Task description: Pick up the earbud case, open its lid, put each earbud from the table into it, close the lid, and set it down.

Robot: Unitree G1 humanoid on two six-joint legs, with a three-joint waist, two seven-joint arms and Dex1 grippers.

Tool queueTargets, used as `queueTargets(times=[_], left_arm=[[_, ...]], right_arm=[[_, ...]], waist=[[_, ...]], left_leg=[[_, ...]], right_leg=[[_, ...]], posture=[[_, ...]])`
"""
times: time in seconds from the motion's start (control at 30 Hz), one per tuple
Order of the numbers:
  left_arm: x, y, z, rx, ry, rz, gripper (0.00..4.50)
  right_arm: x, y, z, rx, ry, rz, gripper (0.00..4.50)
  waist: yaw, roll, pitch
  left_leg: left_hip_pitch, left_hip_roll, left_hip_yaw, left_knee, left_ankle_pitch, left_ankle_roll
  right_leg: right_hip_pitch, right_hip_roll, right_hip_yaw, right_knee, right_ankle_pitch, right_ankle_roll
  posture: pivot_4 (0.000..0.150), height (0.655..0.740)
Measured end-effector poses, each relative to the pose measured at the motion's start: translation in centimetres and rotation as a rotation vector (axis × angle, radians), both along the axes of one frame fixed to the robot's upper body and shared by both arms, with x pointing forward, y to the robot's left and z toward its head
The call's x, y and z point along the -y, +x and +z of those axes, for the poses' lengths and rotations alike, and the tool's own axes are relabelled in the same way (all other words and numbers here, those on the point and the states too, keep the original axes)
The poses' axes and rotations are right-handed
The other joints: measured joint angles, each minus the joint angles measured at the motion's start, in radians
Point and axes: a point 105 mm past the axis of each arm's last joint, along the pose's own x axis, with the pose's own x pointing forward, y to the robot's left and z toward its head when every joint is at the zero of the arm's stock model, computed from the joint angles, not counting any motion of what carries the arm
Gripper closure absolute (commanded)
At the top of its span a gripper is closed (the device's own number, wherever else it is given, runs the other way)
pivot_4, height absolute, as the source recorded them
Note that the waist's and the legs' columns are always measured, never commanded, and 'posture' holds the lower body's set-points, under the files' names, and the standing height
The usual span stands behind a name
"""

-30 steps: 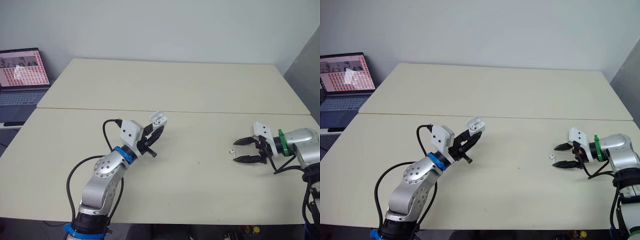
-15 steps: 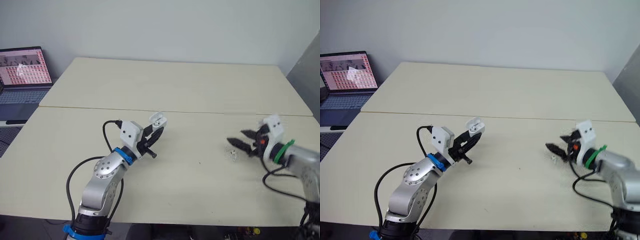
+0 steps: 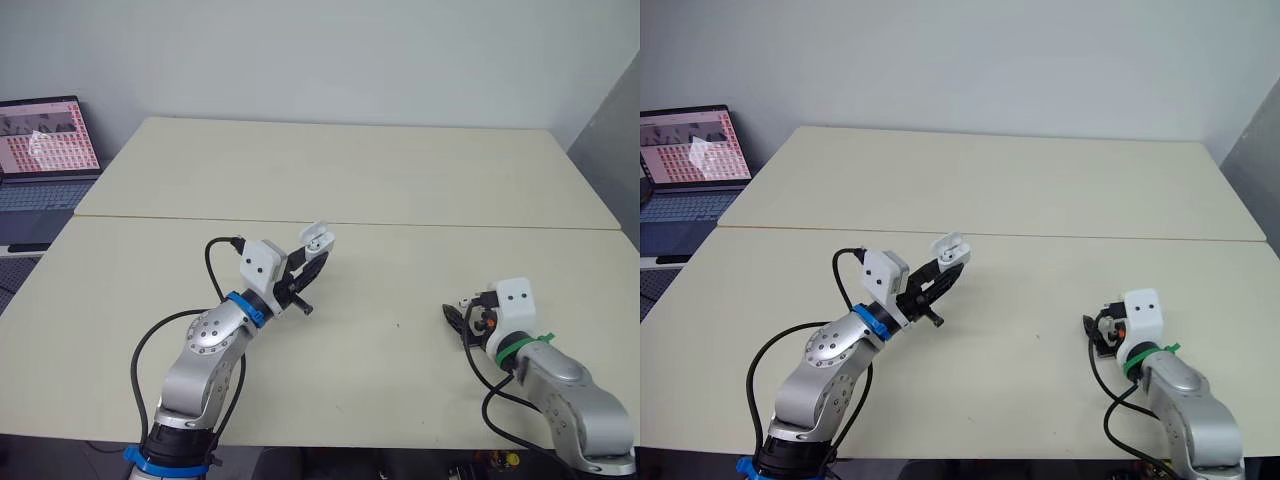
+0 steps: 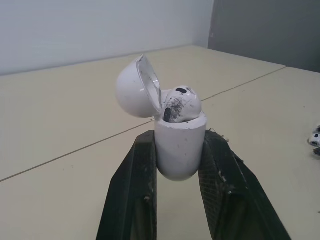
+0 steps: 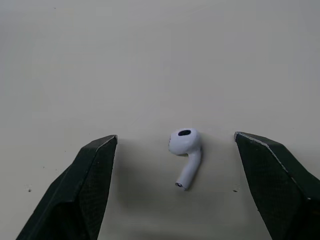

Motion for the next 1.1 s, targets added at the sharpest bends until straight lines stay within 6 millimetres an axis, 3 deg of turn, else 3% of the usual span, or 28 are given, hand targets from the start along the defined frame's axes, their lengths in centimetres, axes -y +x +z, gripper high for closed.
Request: queueTargets(times=[0.1, 0.2, 0.47, 0.5, 0.7, 0.8, 0.93, 1.07, 1.1], left_arm=[[0.0, 0.0, 0.0, -0.001, 0.003, 0.0, 3.75], [-0.1, 0.0, -0.1, -0.004, 0.007, 0.001, 3.75], [-0.4, 0.1, -0.2, -0.015, 0.01, 0.015, 3.75], [-0.5, 0.2, -0.1, -0.015, 0.008, 0.018, 3.75], [-0.7, 0.3, 0.0, -0.012, -0.007, 0.041, 3.75], [-0.6, 0.3, 0.0, -0.012, -0.011, 0.041, 3.75], [-0.4, 0.4, 0.0, -0.011, -0.02, 0.038, 3.75], [-0.3, 0.4, -0.1, -0.006, -0.027, 0.037, 3.75], [-0.3, 0.4, 0.0, -0.004, -0.027, 0.037, 3.75]], right_arm=[[0.0, 0.3, 0.0, 0.013, -0.026, -0.027, 0.58], [-0.2, 0.2, -0.3, 0.007, -0.007, -0.044, 1.15], [-0.6, 0.1, -0.4, -0.012, 0.016, -0.063, 4.01], [-0.6, 0.1, -0.4, -0.014, 0.018, -0.064, 4.12], [0.5, 0.7, -0.1, -0.049, 0.049, -0.023, 4.11], [2.1, 1.4, 1.1, -0.115, -0.041, 0.175, 4.11], [4.7, 1.9, 4.3, -0.157, -0.286, 0.542, 4.11], [9.7, 1.7, 4.2, -0.3, -0.512, 0.788, 4.11], [10.1, 1.6, 4.0, -0.315, -0.536, 0.824, 4.11]], waist=[[0.0, 0.0, 0.0], [0.0, 0.0, 0.0], [0.0, -0.003, -0.003], [0.0, -0.003, -0.003], [0.001, -0.004, -0.004], [0.0, -0.003, -0.004], [0.0, -0.002, -0.003], [-0.001, -0.001, -0.002], [-0.001, -0.001, -0.002]], left_leg=[[0.0, 0.0, 0.0, 0.0, 0.0, 0.0], [0.001, 0.0, -0.001, 0.0, 0.0, 0.0], [0.001, 0.0, -0.001, 0.001, 0.0, 0.0], [0.001, 0.0, -0.001, 0.001, 0.0, 0.0], [0.001, -0.001, 0.0, 0.002, 0.0, 0.0], [0.001, -0.002, 0.001, 0.003, 0.0, 0.0], [0.002, -0.001, 0.0, 0.0, 0.0, 0.0], [0.002, 0.0, 0.0, -0.002, 0.0, 0.001], [0.002, 0.0, 0.0, -0.002, 0.0, 0.001]], right_leg=[[0.0, 0.0, 0.0, 0.0, 0.0, 0.0], [0.001, 0.0, 0.0, 0.001, 0.0, 0.0], [0.002, 0.0, -0.001, 0.0, 0.0, 0.0], [0.002, 0.0, -0.001, 0.0, 0.0, 0.0], [0.003, -0.001, 0.0, -0.001, 0.0, 0.0], [0.003, -0.002, 0.001, -0.001, 0.0, 0.001], [0.003, 0.0, -0.001, -0.002, 0.0, 0.001], [0.002, 0.0, -0.003, -0.001, 0.001, 0.003], [0.002, 0.0, -0.002, -0.001, 0.001, 0.003]], posture=[[0.15, 0.74], [0.15, 0.74], [0.15, 0.74], [0.15, 0.74], [0.15, 0.74], [0.15, 0.74], [0.15, 0.74], [0.15, 0.74], [0.15, 0.74]])
